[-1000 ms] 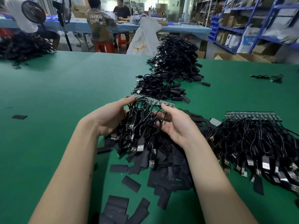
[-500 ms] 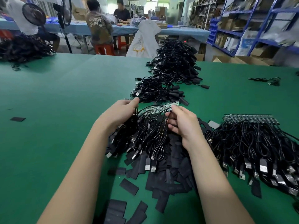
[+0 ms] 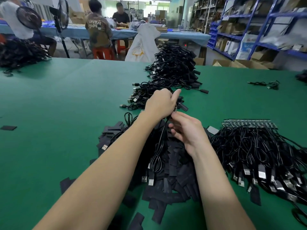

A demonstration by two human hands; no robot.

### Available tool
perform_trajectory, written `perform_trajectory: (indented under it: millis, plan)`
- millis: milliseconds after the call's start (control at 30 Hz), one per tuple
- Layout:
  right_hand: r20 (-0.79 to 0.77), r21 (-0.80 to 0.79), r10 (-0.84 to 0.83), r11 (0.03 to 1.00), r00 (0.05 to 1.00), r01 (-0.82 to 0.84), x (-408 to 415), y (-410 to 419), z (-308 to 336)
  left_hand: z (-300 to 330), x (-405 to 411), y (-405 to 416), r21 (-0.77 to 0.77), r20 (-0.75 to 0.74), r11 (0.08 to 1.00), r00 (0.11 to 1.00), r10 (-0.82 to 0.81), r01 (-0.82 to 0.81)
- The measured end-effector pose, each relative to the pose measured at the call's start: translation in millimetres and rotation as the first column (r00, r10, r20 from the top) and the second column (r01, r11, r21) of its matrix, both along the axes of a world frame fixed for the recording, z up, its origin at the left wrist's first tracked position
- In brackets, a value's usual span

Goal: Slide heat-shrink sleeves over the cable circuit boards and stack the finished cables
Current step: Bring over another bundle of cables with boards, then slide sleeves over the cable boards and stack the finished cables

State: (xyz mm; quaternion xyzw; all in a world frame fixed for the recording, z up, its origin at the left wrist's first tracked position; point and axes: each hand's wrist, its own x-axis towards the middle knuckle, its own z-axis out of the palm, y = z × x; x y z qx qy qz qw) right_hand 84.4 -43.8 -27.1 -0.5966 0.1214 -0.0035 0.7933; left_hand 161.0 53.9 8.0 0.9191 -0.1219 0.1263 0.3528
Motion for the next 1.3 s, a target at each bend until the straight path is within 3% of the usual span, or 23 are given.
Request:
perform_trajectory:
  millis: [167, 300, 433, 633, 800, 900, 1100, 1200, 1233, 1300]
  plan:
    - [-0.025, 0.074, 0.036, 0.997, 0.999, -0.034, -4.9, -7.3, 1.4, -5.7, -1.7, 5.9, -0.049, 0.117, 0.998, 0.992, 0.052, -0.047]
    - [-0.025, 0.052, 0.06, 0.997, 0.998, -0.059, -6.4, -6.4, 2.1, -7.5, -5.7, 14.9, 0.119, 0.134, 0.99, 0.989, 0.059, -0.076]
    - [-0.021, 0.07, 0.008, 0.998, 1.0, -0.006, -6.1, 0.7, 0.9, -10.9, -11.8, 13.8, 0.156, 0.165, 0.98, 0.982, 0.096, -0.122]
    - [-0.061, 0.267, 0.045, 0.963, 0.997, -0.028, -5.3, 4.0, 2.5, -13.8, -13.6, 15.6, 0.064, 0.1, 0.993, 0.991, 0.093, -0.1]
    - [-0.09, 0.46, 0.105, 0.886, 0.99, -0.052, -6.6, 5.9, 5.0, -15.3, -10.6, 20.2, -0.13, 0.037, 0.991, 0.999, 0.029, -0.024]
    - [-0.068, 0.365, 0.119, 0.927, 0.991, -0.087, -7.9, 5.6, 5.6, -16.2, -11.2, 24.2, -0.124, 0.051, 0.992, 0.998, 0.042, -0.036]
    - [-0.04, 0.072, 0.113, 0.991, 0.993, -0.11, -11.8, -20.4, 17.3, -15.8, -12.2, 37.5, 0.143, 0.027, 0.972, 0.983, 0.183, -0.185]
    - [-0.016, 0.021, 0.06, 0.998, 0.998, -0.059, -12.6, -28.9, 21.3, -16.3, -23.7, 36.6, 0.007, 0.135, 0.993, 0.984, 0.115, -0.117]
    - [-0.008, 0.018, 0.044, 0.999, 0.999, -0.043, -12.9, -28.6, 22.1, -15.5, -27.2, 35.0, -0.119, 0.105, 0.992, 0.992, 0.063, -0.051]
    - [0.012, 0.047, 0.027, 0.999, 1.0, -0.027, -11.7, -26.9, 20.4, -12.9, -35.7, 31.3, -0.402, -0.091, 0.913, 0.99, -0.109, 0.063]
